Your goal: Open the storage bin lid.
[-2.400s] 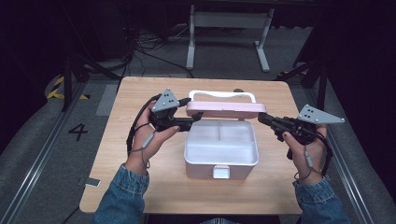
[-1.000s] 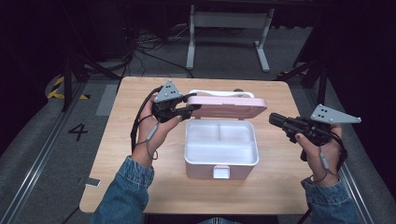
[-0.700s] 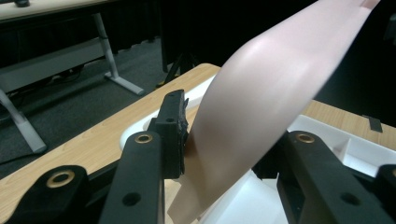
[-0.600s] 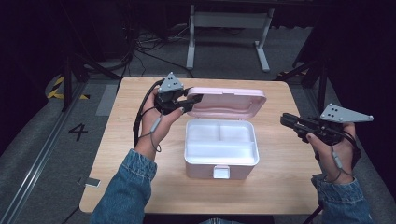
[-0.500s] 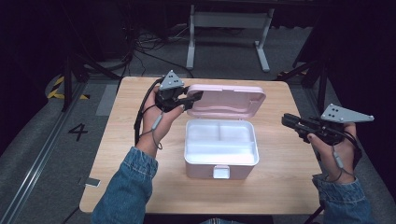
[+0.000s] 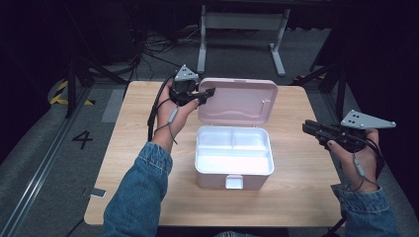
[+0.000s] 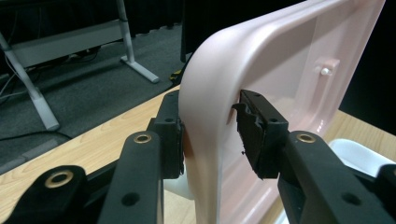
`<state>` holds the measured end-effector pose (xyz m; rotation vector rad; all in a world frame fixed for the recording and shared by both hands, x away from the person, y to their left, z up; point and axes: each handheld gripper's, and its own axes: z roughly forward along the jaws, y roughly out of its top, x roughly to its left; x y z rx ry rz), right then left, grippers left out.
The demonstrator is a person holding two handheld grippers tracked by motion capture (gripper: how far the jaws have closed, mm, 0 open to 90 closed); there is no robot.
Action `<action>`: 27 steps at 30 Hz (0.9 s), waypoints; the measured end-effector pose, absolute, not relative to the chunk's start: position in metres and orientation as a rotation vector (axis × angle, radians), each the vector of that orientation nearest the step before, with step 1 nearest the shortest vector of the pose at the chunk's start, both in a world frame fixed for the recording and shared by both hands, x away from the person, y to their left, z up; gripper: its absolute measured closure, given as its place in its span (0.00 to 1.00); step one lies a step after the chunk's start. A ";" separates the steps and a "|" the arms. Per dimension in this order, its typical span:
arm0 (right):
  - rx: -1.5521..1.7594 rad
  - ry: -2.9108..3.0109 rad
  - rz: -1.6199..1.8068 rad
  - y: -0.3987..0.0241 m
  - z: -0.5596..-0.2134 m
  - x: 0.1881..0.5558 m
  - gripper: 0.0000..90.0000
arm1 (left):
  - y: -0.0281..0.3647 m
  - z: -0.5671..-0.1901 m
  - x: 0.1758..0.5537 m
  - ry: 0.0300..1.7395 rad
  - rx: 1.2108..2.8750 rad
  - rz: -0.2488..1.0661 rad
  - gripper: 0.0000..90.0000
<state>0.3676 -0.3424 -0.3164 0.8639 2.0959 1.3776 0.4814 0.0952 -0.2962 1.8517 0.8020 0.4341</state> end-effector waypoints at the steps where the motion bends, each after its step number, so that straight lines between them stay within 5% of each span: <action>1: 0.871 2.098 1.380 -0.343 -0.317 0.368 0.86 | 0.096 -0.297 0.484 0.801 1.853 0.425 0.70; 27: 0.973 2.074 1.309 -0.370 -0.331 0.346 0.85 | 0.095 -0.324 0.540 0.943 1.867 0.360 0.66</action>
